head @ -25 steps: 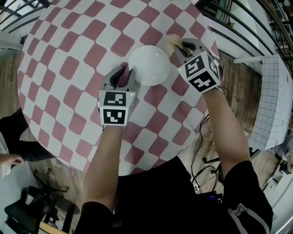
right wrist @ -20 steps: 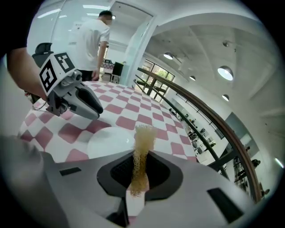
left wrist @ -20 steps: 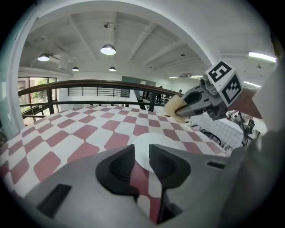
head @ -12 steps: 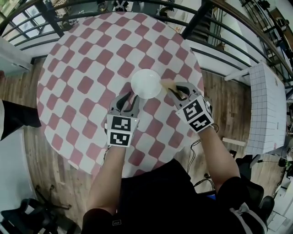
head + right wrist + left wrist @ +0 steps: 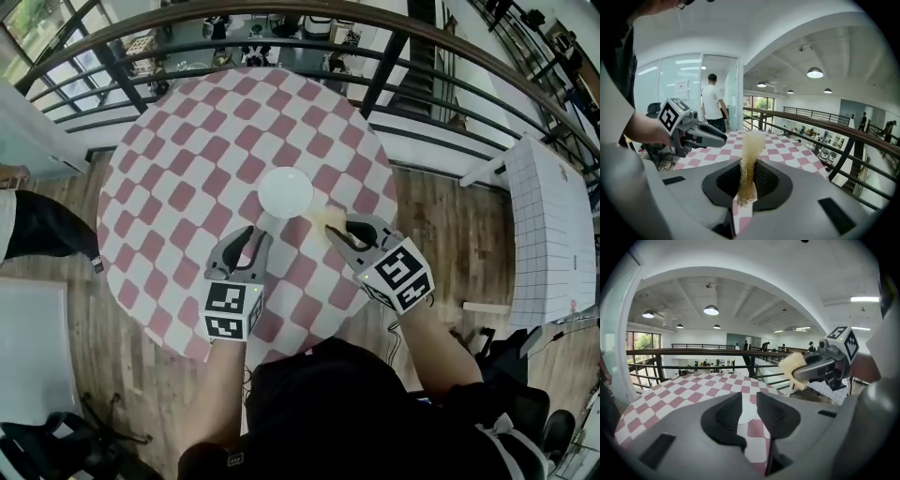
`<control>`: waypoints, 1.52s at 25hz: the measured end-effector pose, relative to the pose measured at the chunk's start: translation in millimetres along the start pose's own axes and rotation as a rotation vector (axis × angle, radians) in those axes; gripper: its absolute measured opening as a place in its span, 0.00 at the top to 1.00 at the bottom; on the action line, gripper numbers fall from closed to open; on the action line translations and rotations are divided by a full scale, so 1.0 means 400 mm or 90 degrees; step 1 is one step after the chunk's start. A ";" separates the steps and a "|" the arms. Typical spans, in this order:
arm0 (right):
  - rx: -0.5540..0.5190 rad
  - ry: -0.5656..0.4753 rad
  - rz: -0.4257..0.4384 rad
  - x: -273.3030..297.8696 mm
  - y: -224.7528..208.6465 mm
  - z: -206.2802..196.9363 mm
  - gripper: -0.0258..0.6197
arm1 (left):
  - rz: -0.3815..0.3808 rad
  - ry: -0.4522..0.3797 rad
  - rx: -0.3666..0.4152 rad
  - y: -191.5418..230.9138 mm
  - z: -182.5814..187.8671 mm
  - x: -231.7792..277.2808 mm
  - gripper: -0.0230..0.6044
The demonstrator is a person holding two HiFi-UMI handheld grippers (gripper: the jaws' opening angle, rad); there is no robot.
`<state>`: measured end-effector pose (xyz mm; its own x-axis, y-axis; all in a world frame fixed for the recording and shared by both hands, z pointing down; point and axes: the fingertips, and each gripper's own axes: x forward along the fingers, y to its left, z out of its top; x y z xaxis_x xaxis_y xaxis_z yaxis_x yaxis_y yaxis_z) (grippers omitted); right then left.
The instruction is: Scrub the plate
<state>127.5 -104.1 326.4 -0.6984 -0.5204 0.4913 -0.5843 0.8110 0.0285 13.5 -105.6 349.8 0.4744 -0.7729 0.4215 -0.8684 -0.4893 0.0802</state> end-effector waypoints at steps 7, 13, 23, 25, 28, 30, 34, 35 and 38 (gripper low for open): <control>0.029 -0.129 0.063 -0.249 -0.033 0.019 0.89 | 0.029 -0.059 -0.002 -0.215 0.121 -0.061 0.82; 0.034 -0.207 0.113 -0.362 0.039 0.105 0.89 | 0.034 -0.114 0.000 -0.273 0.193 -0.194 0.84; 0.028 -0.305 0.118 -0.453 0.128 0.247 0.89 | 0.007 -0.181 0.009 -0.313 0.279 -0.387 0.89; 0.027 -0.321 0.120 -0.455 0.151 0.267 0.89 | 0.006 -0.179 0.019 -0.313 0.282 -0.411 0.90; 0.021 -0.334 0.119 -0.454 0.180 0.285 0.89 | 0.015 -0.183 0.035 -0.306 0.297 -0.433 0.91; 0.013 -0.339 0.118 -0.453 0.195 0.291 0.89 | 0.018 -0.187 0.037 -0.300 0.303 -0.442 0.92; 0.002 -0.332 0.103 -0.451 0.200 0.289 0.89 | 0.021 -0.201 0.026 -0.294 0.309 -0.448 0.94; 0.001 -0.329 0.101 -0.450 0.199 0.288 0.89 | 0.021 -0.204 0.024 -0.293 0.310 -0.448 0.95; -0.006 -0.327 0.097 -0.450 0.197 0.290 0.89 | 0.019 -0.208 0.024 -0.292 0.312 -0.449 0.95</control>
<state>159.1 22.4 139.2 -0.8885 -0.4589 0.0009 -0.4589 0.8885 -0.0009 47.9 39.9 152.0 0.4746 -0.8733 0.1100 -0.8800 -0.4736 0.0362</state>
